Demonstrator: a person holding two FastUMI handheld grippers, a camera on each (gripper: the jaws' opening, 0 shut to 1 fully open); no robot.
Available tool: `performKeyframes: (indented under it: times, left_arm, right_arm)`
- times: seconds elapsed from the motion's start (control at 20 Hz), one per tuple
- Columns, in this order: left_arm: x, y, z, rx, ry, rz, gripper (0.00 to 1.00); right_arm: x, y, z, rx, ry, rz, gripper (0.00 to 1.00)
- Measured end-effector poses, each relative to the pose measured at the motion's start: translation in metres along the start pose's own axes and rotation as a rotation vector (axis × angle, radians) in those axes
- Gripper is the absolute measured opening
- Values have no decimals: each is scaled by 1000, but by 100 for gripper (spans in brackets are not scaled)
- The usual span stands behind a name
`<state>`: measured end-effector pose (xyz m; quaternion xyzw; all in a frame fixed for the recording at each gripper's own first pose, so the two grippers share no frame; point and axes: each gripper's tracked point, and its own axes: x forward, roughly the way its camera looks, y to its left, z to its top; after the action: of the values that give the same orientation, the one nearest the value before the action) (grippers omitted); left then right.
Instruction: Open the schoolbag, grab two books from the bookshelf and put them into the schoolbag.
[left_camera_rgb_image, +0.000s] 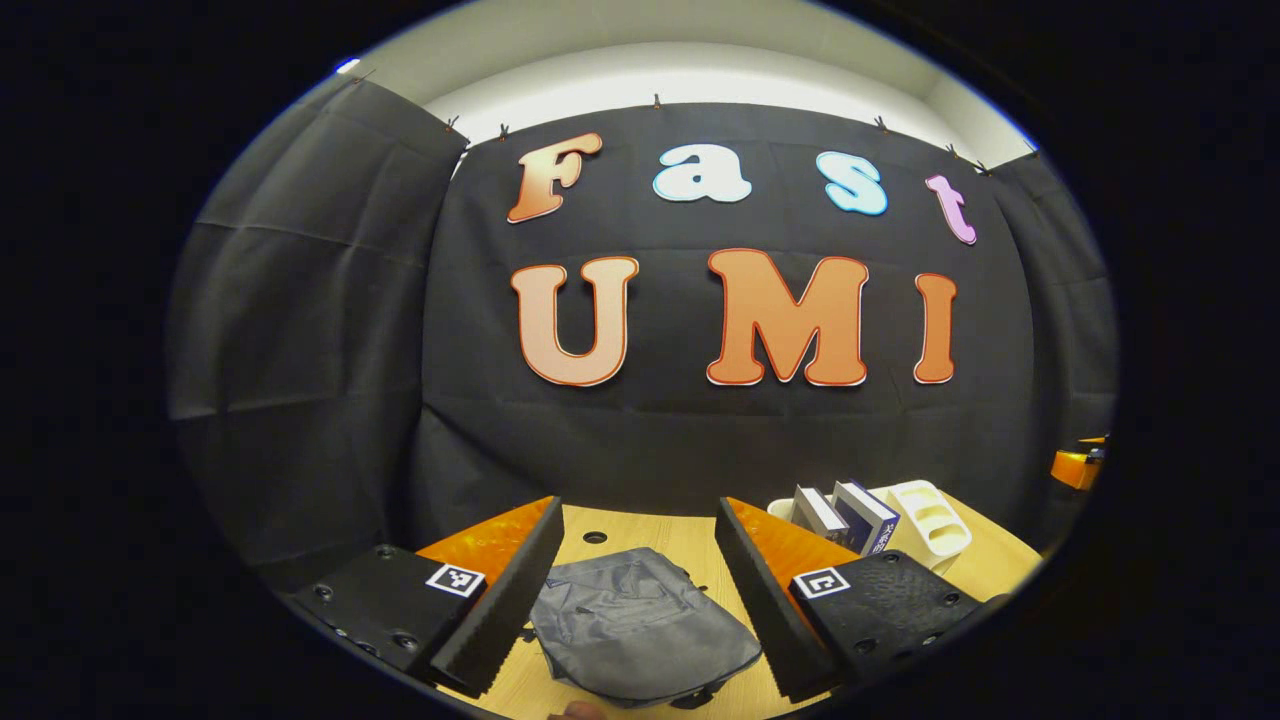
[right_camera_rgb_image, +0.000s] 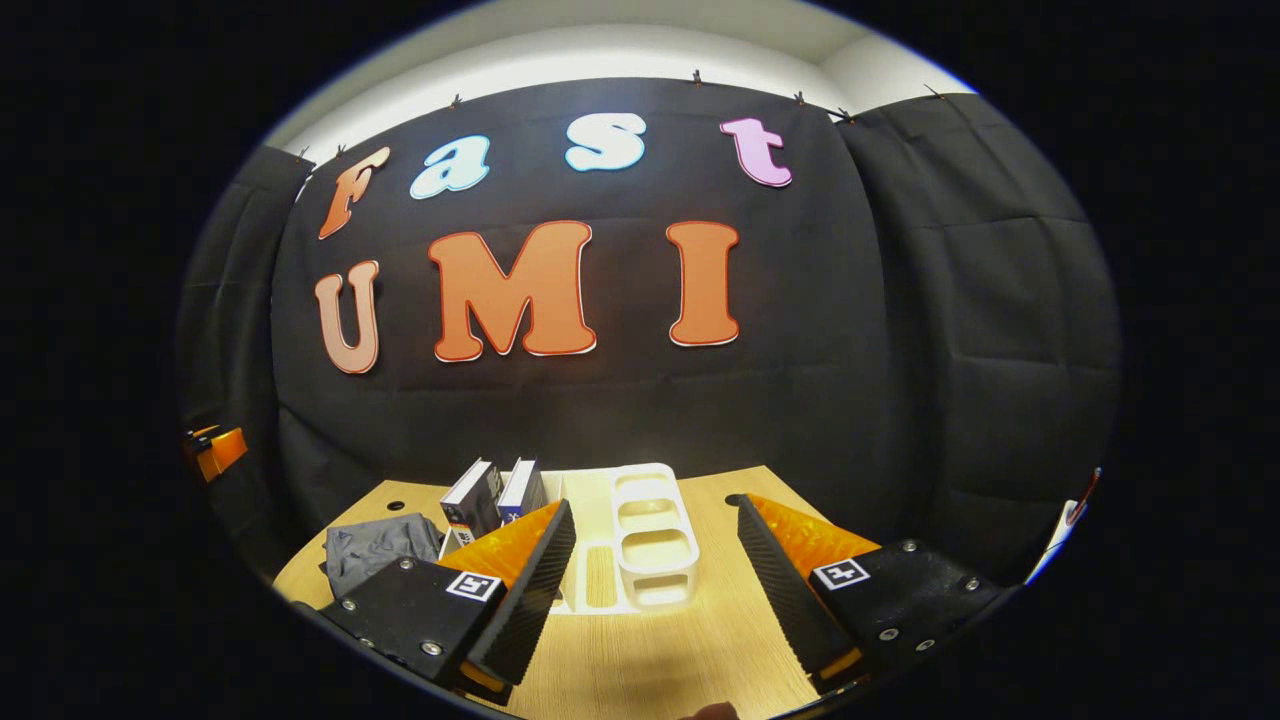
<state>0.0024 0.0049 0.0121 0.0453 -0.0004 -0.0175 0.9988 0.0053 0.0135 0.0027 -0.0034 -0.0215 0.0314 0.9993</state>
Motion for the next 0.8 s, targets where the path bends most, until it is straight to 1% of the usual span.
performKeyframes:
  times: [0.1,0.3,0.45,0.6,0.65,0.7,0.8]
  left_arm:
    - [2,2,-2,35,2,11,95]
    - [3,5,-12,140,30,26,96]
    - [6,-1,-27,217,60,25,97]
    - [7,-8,-51,310,95,6,97]
    - [7,-11,-60,338,110,-2,100]
    - [8,-13,-71,368,124,-8,97]
    - [9,-20,-99,432,173,-34,97]
  right_arm:
    - [1,-3,-5,3,9,-4,97]
    - [1,-8,-18,4,42,-19,97]
    - [3,-11,-29,9,66,-27,97]
    - [5,-14,-42,10,95,-35,97]
    - [6,-14,-46,10,104,-36,97]
    - [7,-14,-50,9,115,-38,97]
    - [8,-18,-57,6,133,-45,97]
